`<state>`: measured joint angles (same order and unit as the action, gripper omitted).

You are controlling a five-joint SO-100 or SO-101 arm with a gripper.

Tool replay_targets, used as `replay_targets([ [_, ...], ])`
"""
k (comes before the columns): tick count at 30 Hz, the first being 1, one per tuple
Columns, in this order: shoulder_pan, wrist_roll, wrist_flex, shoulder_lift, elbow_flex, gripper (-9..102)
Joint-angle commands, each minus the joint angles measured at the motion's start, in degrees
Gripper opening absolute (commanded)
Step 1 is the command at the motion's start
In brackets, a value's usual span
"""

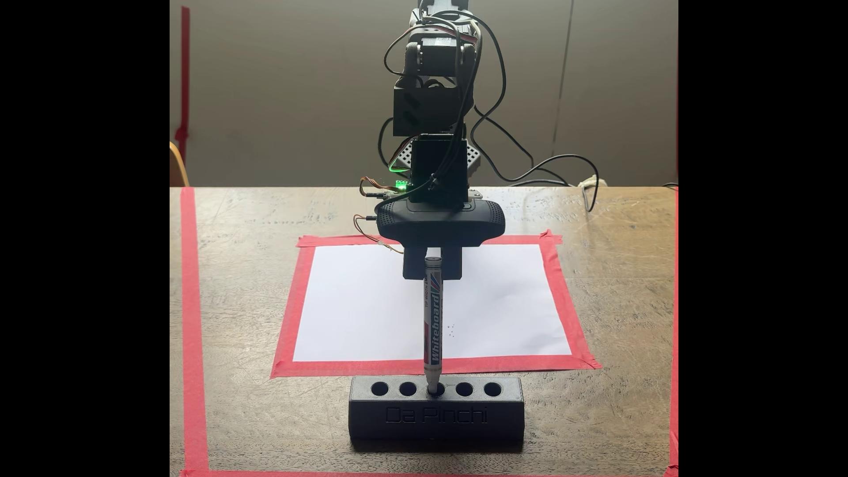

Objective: Pick up a pen

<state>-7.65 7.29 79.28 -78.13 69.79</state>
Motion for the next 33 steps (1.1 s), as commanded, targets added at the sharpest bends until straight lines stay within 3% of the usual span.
replay_targets([
  [1,-0.6,0.0,1.3,-9.2,-4.4,-1],
  [9,-1.8,0.1,6.8,-15.9,-4.3,-1],
  [18,-1.8,0.2,24.5,-19.2,-4.2,-1],
  [23,-1.8,0.3,25.3,-22.3,-1.2,-1],
  [33,-1.3,1.8,25.0,-27.9,18.8,-1],
])
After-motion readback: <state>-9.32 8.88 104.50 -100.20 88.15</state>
